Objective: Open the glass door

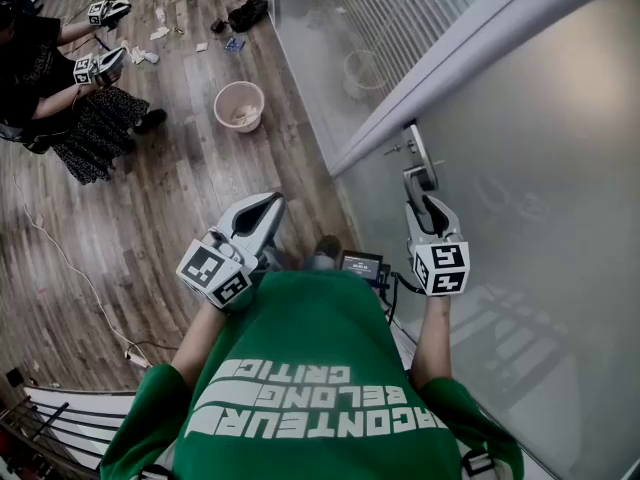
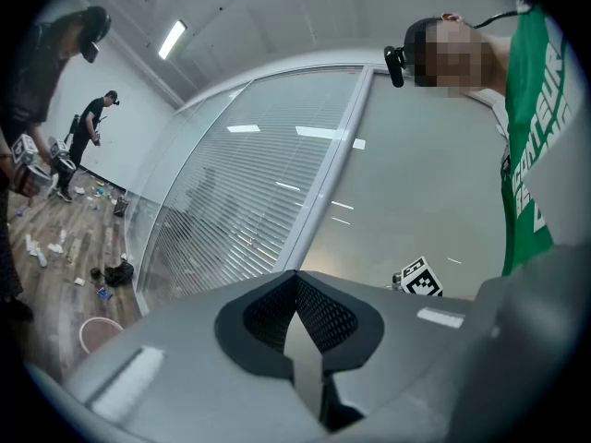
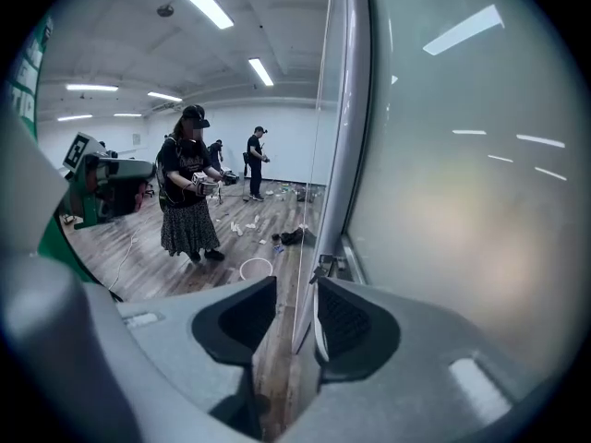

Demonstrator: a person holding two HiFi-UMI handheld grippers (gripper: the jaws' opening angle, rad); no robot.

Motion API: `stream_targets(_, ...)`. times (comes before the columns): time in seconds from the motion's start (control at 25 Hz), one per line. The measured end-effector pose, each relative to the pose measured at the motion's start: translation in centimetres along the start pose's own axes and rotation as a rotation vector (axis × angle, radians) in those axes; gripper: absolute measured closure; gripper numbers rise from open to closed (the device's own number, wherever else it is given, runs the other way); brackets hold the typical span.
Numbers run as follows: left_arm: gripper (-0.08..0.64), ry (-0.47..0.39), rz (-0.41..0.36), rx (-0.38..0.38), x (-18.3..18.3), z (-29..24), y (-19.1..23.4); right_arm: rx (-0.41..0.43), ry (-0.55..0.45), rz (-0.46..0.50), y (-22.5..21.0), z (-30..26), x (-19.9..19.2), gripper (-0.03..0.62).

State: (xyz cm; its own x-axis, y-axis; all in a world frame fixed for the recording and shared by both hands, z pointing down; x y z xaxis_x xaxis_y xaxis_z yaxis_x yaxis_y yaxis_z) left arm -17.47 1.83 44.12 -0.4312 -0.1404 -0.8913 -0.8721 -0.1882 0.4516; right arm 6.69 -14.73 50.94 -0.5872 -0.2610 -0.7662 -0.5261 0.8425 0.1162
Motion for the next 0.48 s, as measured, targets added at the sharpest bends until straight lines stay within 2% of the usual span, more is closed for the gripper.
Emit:
stream_targets(0.28,0.543,0.004,-0.003,-0.006,-0.2,-0.3,-0.2,-0.014,0.206,0.032,-1.0,-3.0,-2.0,0.445)
stream_targets(0.48,0.543,0.005,-0.006,-0.007,-0.4,-0.3,-0.2,-0.002,0.298,0.026,-1.7,-5.0,-3.1,0.445)
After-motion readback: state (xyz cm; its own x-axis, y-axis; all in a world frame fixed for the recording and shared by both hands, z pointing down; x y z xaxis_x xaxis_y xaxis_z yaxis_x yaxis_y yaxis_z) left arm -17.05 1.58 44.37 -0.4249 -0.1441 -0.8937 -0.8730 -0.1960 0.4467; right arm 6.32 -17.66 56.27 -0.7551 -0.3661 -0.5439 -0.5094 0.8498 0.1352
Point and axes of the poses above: the fingertips, and each gripper's own axes: z backward along the fingers, y to its left, x out of its top, the point moved 3 cm from there along z, backward along the fingers
